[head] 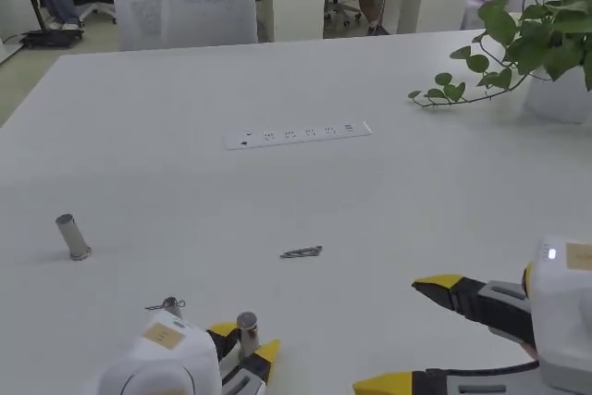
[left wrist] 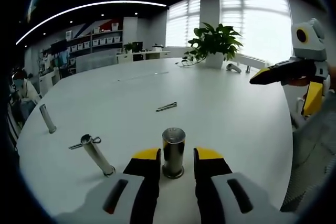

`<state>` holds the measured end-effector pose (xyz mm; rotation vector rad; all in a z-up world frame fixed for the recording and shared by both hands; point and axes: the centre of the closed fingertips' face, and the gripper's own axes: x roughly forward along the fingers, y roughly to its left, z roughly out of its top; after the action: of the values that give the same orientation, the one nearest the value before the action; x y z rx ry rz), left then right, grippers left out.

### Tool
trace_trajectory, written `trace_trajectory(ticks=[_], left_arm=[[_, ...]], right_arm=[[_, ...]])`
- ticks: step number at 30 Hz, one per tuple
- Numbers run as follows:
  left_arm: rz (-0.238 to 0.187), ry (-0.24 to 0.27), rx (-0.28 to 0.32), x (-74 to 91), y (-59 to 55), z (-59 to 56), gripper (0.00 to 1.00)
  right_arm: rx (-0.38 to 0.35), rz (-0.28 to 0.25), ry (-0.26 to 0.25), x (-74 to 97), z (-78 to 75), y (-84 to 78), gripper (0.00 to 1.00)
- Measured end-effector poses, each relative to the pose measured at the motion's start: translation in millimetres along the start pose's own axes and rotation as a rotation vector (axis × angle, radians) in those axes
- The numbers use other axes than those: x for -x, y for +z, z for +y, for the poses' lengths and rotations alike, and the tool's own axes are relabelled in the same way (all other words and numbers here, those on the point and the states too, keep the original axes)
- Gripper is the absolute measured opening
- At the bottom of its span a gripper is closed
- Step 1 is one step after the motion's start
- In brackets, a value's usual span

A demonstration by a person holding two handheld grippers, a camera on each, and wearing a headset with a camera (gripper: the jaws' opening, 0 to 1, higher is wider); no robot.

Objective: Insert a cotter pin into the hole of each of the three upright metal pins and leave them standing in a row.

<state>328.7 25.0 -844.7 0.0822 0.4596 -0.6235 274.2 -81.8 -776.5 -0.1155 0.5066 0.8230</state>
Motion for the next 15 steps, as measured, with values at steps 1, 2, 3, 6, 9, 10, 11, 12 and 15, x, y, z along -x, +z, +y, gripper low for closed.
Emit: trace_trajectory(ticks=[1, 2, 3, 6, 9, 10, 11, 12, 15], left_arm=[[0.0, -0.002, 0.0, 1.3, 0.6, 0.2, 0.26], [0.0, -0.008, -0.005, 2.1, 0.9, -0.4, 0.27], [0.002, -0.014, -0.004, 4.3, 1.6, -0.8, 0.29], [0.011, -0.039, -0.007, 10.7, 3.5, -5.9, 0.29], [0.013, -0.063, -0.021, 16.9, 5.9, -10.4, 0.32], [0.012, -0.067, -0.024, 18.2, 6.8, -10.7, 0.34], [0.011, -0.069, -0.024, 19.7, 7.9, -10.6, 0.35], [0.008, -0.071, -0.023, 20.9, 8.8, -10.6, 0.36], [0.003, -0.082, -0.031, 26.0, 11.1, -10.9, 0.4]], right_arm=[[0.001, 0.0, -0.001, 0.1, -0.3, 0.5, 0.79], [0.002, -0.001, -0.001, 0.1, -0.5, 1.0, 0.79], [0.002, -0.001, -0.001, 0.0, -0.9, 1.6, 0.79], [0.01, 0.007, -0.002, -0.6, -2.6, 2.6, 0.79], [0.014, 0.015, -0.004, -2.7, -6.6, 4.2, 0.77], [0.017, 0.024, -0.002, -3.8, -8.3, 4.5, 0.75], [0.02, 0.027, 0.0, -4.7, -9.3, 5.5, 0.73], [0.023, 0.03, 0.0, -6.0, -11.2, 6.9, 0.72], [0.037, 0.042, 0.004, -8.9, -14.5, 9.8, 0.67]])
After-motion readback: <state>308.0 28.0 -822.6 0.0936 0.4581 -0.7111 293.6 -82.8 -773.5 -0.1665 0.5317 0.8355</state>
